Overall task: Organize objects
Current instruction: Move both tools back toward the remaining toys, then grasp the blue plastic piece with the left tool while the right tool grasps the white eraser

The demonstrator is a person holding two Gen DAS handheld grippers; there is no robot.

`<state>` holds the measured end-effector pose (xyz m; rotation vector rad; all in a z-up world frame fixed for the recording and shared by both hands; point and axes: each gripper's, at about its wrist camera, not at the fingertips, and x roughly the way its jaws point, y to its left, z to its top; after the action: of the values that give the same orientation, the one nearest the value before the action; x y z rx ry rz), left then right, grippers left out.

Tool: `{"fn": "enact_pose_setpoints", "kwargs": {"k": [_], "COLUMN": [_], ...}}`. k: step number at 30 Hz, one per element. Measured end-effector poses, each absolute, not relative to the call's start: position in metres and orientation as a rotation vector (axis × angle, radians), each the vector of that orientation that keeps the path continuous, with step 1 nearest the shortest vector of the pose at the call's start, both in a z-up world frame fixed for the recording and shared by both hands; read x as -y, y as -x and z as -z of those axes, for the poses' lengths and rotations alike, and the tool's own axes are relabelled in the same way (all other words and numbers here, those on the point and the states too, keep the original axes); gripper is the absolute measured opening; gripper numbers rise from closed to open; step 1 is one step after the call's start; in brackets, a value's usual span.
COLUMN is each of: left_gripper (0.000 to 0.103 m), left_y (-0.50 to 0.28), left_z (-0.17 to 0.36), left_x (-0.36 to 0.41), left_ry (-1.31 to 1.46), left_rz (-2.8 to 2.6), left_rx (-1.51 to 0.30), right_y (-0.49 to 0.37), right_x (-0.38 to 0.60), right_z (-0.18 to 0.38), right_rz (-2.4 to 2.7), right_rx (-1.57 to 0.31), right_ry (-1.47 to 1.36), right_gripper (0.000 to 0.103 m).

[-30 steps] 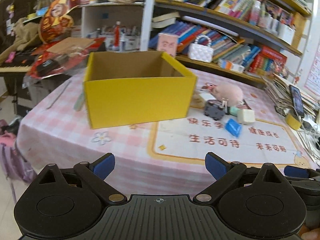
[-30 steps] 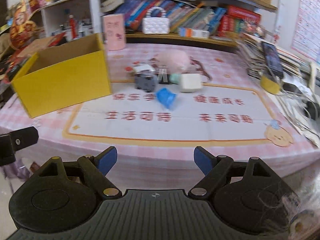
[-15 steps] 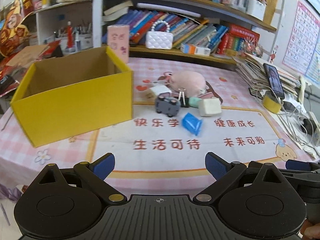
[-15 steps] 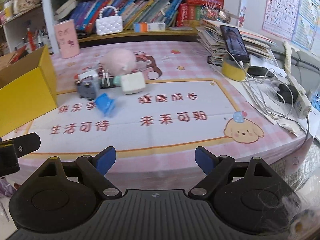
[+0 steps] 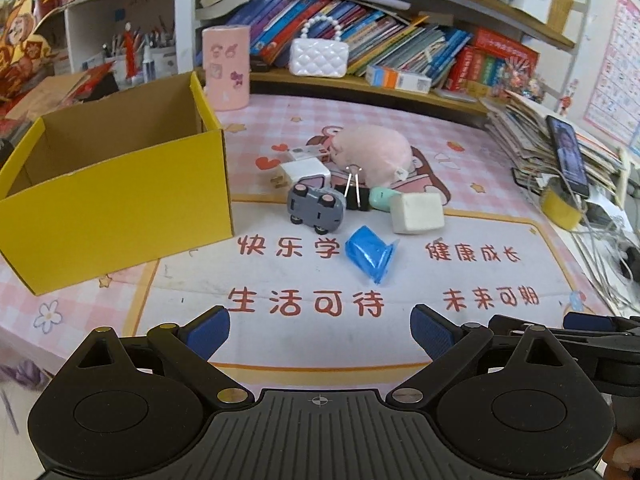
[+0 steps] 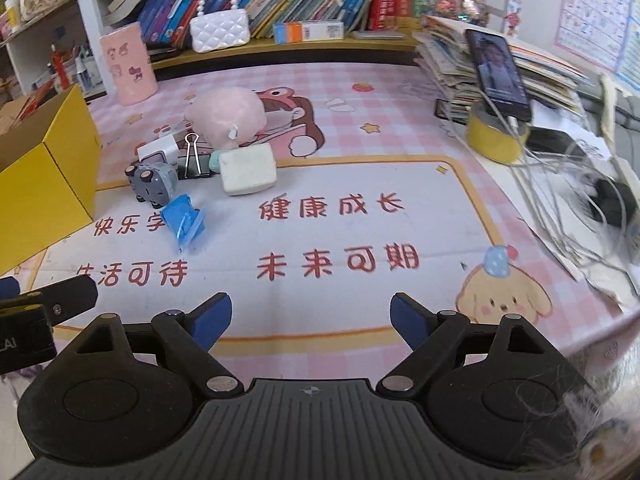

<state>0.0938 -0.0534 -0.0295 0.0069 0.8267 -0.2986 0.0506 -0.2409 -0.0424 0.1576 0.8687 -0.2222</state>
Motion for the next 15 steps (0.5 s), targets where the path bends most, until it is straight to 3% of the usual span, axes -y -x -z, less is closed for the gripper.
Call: {"fn": "enact_pose_setpoints", "kwargs": {"k": [15], "left_gripper": [0.098], "left_y": [-0.120], "left_z": [0.033], "left_x": [0.074], "left_ry": [0.041], "left_rz": [0.135], "left_rx": [-0.838], "right_y": [-0.102], "right_x": [0.265], "right_z": [0.047], "right_rz": [0.003], "right_rx": [-0.817], "right_ry": [-0.109], "right_gripper": [0.083]}}
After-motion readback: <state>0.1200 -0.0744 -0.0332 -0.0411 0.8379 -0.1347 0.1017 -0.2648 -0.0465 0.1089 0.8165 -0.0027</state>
